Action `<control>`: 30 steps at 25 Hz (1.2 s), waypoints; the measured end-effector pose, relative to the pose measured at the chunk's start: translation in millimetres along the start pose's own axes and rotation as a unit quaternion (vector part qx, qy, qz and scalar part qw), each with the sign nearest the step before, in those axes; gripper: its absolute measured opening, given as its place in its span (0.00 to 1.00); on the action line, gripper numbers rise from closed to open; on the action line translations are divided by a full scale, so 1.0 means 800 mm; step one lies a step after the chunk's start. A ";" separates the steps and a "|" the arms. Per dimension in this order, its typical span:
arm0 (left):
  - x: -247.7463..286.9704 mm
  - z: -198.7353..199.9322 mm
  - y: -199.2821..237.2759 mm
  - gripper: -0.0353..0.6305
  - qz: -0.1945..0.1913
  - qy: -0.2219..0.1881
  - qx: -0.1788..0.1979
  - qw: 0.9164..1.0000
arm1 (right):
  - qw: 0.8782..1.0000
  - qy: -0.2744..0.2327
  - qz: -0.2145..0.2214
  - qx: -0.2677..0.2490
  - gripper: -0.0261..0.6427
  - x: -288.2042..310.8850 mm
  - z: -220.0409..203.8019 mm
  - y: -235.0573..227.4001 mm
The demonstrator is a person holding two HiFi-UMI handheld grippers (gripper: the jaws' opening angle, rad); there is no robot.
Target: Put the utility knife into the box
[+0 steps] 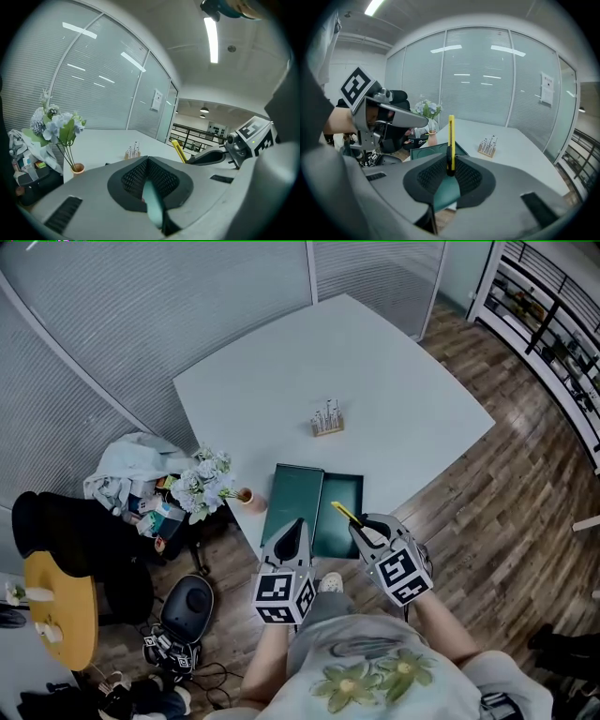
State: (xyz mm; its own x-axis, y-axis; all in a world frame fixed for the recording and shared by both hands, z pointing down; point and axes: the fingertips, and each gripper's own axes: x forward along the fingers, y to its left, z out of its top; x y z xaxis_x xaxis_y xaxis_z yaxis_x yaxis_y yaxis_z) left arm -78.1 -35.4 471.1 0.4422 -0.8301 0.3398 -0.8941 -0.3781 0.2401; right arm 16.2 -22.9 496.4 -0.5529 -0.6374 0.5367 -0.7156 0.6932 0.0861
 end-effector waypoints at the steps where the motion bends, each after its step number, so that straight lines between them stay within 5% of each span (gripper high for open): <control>1: 0.005 0.000 0.005 0.05 -0.001 0.001 0.000 1.000 | 1.000 0.006 0.000 -0.003 0.13 0.005 -0.002 -0.002; 30: 0.062 -0.009 0.042 0.05 0.045 0.035 -0.032 0.998 | 0.987 0.097 0.093 -0.083 0.13 0.077 -0.038 -0.032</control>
State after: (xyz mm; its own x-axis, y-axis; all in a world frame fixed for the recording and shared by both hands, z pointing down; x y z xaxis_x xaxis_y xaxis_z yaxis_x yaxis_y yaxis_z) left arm -85.5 -86.5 502.9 0.3661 -0.8284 0.4240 -0.9250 -0.2741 0.2631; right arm 13.3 -69.8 552.7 -0.5653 -0.4284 0.7049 -0.5209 0.8480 0.0977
